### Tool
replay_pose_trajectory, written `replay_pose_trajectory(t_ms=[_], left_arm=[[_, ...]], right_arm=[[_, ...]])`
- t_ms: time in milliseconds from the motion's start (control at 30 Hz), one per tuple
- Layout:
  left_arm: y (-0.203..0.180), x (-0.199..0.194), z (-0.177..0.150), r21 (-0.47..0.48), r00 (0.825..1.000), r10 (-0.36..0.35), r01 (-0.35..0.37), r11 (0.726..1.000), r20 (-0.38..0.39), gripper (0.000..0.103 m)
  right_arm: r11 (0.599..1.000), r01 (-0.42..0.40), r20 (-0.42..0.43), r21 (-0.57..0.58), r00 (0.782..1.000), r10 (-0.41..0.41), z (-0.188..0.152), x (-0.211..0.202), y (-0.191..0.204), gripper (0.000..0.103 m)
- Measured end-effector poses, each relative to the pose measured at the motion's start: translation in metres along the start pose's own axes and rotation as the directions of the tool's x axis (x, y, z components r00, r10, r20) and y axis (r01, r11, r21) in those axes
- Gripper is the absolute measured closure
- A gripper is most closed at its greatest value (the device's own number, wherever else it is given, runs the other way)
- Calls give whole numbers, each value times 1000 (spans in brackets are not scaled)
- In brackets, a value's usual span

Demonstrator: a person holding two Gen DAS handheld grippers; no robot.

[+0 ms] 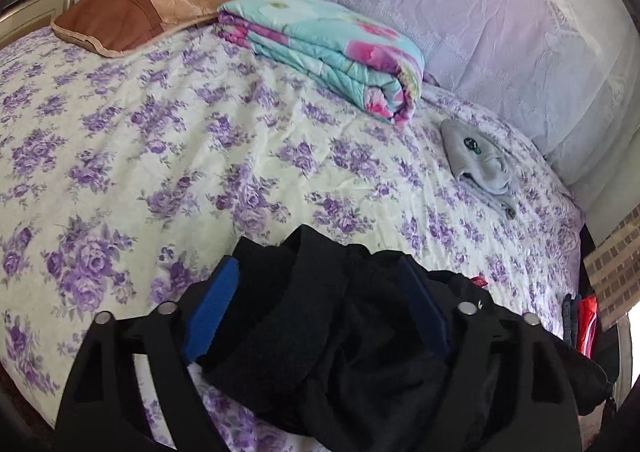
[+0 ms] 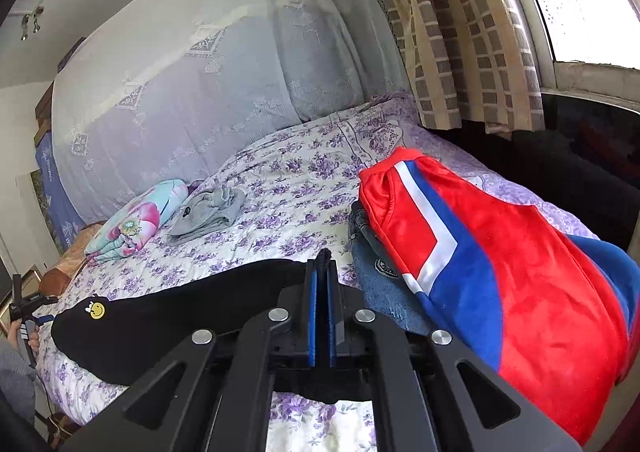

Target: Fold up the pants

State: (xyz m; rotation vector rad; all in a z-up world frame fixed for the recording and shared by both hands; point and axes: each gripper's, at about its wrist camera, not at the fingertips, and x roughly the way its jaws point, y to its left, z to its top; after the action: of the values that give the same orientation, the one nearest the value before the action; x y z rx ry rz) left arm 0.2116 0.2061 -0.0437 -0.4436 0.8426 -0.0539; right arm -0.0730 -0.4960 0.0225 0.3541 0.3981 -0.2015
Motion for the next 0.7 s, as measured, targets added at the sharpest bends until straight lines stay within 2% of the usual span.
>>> replay_pose_trajectory(t_ms=[33,67,133,233,367,433,467,567,633,700], left_arm=[[-1,9,0,15,999,-2,3,1000,-35,55],[-4,16,-1,37,998,13,-11,999,-54,61],[-11,18,-9,94,998,41,-38,995,-37,90],[-13,-5,-21,122,999,-28,25,992,25,99],[-11,-60,-49,145,976,-175,156,977,133,101],[-8,-81,-67,152,965,-210,186,971,155,101],[-3,-86,-77,149,964,-219,197,969,151,101],[20,-81,-99,79,976,-191,183,980,104,100],[35,-75,-109,3,968,-240,241,971,65,99],[40,-76,-112,-34,961,-268,271,962,74,98]], right_arm=[[1000,-4,-5,10,1000,4,-1,1,-1,99],[1000,-8,-9,18,1000,9,-1,1,-2,99],[1000,-13,-8,22,1000,13,-2,1,-2,99],[1000,-13,-5,20,1000,13,-2,1,-1,99],[999,-13,0,33,1000,13,-5,2,-3,99],[999,-10,-4,50,1000,10,-6,4,-8,99],[998,-7,-7,59,1000,8,-8,6,-11,99],[996,-6,-17,89,1000,8,-10,12,-19,99],[994,-11,-22,107,1000,13,-11,14,-24,99],[993,-17,-23,119,1000,20,-13,15,-26,99]])
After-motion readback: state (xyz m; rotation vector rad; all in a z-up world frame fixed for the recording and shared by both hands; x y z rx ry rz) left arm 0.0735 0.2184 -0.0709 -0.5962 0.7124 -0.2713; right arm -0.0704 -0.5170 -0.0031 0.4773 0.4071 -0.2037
